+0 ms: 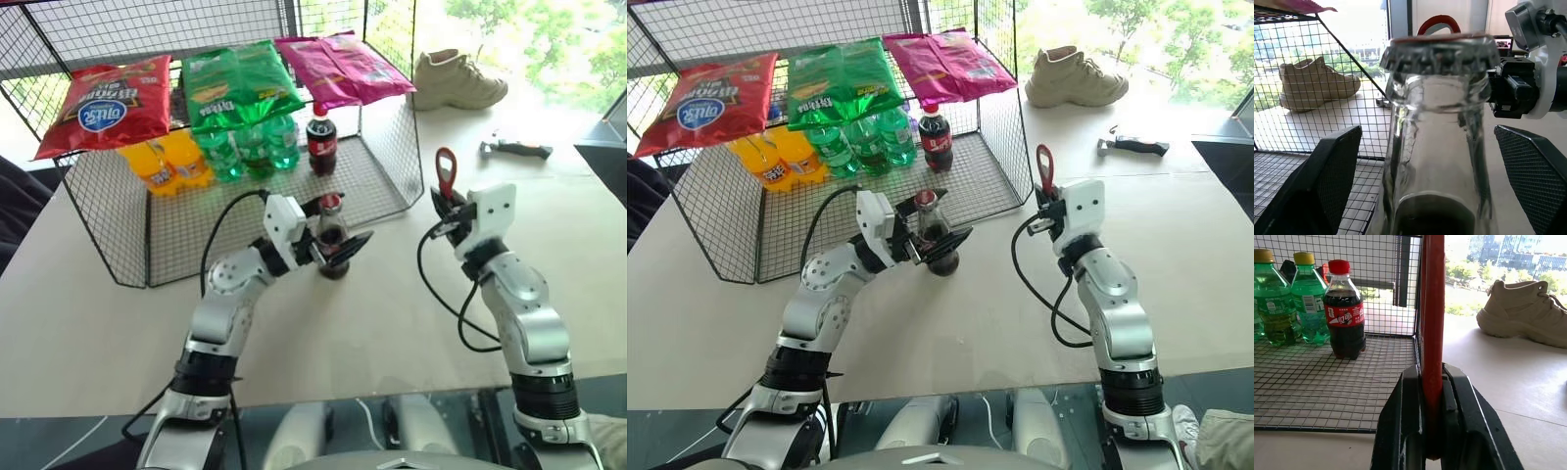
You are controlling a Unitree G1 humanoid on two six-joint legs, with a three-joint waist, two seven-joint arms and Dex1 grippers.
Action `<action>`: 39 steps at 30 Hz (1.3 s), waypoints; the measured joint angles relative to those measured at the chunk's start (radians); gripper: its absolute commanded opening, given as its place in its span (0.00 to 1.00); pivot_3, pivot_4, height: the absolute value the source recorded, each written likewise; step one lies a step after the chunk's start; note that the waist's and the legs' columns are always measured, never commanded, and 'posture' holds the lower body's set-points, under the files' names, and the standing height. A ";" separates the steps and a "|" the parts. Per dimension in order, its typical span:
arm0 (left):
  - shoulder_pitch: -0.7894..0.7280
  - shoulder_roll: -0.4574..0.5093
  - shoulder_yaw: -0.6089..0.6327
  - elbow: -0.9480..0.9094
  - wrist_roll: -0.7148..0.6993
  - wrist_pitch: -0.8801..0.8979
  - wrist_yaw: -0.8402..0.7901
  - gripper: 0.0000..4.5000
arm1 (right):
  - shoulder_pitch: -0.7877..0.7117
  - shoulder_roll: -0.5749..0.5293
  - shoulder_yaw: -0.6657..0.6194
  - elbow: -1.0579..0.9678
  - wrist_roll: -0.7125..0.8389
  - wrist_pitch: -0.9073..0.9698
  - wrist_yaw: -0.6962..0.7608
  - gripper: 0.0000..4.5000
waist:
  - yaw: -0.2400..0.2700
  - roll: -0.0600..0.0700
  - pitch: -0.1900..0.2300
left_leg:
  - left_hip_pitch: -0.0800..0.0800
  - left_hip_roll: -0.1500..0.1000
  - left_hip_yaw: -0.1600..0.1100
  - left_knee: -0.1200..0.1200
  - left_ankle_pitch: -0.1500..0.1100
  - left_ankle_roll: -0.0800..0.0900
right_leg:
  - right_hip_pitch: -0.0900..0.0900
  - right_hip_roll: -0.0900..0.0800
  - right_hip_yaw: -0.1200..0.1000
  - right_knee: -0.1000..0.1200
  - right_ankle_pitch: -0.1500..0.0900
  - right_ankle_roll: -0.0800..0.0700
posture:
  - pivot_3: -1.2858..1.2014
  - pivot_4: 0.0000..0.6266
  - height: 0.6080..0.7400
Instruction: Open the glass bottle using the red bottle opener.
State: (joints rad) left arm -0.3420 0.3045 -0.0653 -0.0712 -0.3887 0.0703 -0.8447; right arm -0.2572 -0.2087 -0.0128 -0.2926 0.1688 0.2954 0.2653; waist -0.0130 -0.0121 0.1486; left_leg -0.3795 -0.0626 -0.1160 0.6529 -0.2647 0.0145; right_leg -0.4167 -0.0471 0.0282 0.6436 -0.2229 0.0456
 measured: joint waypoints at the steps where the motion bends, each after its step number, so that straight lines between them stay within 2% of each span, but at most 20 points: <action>1: 0.003 0.000 0.000 0.000 -0.002 0.007 0.000 0.99 | 0.000 0.000 0.001 0.000 -0.001 0.000 0.001 0.00 | 0.000 0.000 0.000 | 0.000 0.000 0.000 0.000 0.000 0.000 | 0.000 0.000 0.000 0.000 0.000 0.000 | 0.52 0.24 1.00; 4: 0.006 0.000 0.000 0.000 -0.007 0.013 -0.001 0.99 | 0.000 0.000 0.000 0.001 -0.002 -0.001 0.001 0.00 | 0.000 0.000 0.000 | 0.000 0.000 0.000 0.000 0.000 0.000 | 0.000 0.000 0.000 0.000 0.000 0.000 | 0.52 0.24 1.00; 7: 0.006 0.000 0.000 0.000 -0.007 0.014 -0.003 0.70 | 0.000 0.001 0.000 0.007 -0.002 -0.004 0.001 0.00 | 0.000 0.000 0.000 | 0.000 0.000 0.000 0.000 0.000 0.000 | 0.000 0.000 0.000 0.000 0.000 0.000 | 0.52 0.24 1.00; 10: 0.006 0.003 0.000 0.001 -0.007 0.013 -0.006 0.49 | -0.001 0.001 0.000 0.013 -0.003 -0.009 0.001 0.00 | 0.000 0.000 0.000 | 0.000 0.000 0.000 0.000 0.000 0.000 | 0.000 0.000 0.000 0.000 0.000 0.000 | 0.52 0.24 1.00; 21: 0.013 0.005 0.000 0.001 -0.005 0.004 -0.005 0.50 | -0.012 0.001 0.027 0.016 -0.006 -0.016 0.019 0.00 | 0.000 0.000 0.000 | 0.000 0.000 0.000 0.000 0.000 0.000 | 0.000 0.000 0.000 0.000 0.000 0.000 | 0.52 0.24 1.00; 28: 0.014 0.001 -0.003 0.005 0.003 -0.008 0.000 0.50 | -0.036 -0.089 0.170 -0.039 -0.075 -0.052 0.136 0.00 | 0.000 0.000 0.000 | 0.001 0.000 0.000 0.000 0.000 0.000 | 0.001 0.000 0.000 0.000 0.000 0.000 | 0.52 0.24 1.00; 31: 0.014 -0.004 -0.003 0.008 0.005 -0.012 0.005 0.50 | -0.069 -0.156 0.244 -0.039 -0.178 -0.105 0.169 0.00 | 0.000 0.000 0.000 | 0.001 0.000 0.000 0.000 0.000 0.000 | 0.002 0.000 0.000 -0.001 0.000 0.000 | 0.52 0.24 1.00; 39: 0.014 -0.015 -0.003 0.015 0.006 -0.016 0.016 0.50 | -0.147 -0.173 0.363 0.095 -0.395 -0.335 0.150 0.00 | 0.001 0.000 -0.001 | 0.002 -0.001 0.000 0.000 0.000 0.000 | 0.002 0.000 -0.001 -0.001 0.000 0.000 | 0.52 0.24 1.00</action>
State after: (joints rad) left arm -0.3276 0.2895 -0.0682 -0.0562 -0.3831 0.0540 -0.8284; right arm -0.4045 -0.3820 0.3502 -0.1978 -0.2266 -0.0393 0.4156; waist -0.0115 -0.0125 0.1479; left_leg -0.3777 -0.0633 -0.1159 0.6532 -0.2646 0.0143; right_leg -0.4146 -0.0474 0.0277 0.6430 -0.2229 0.0457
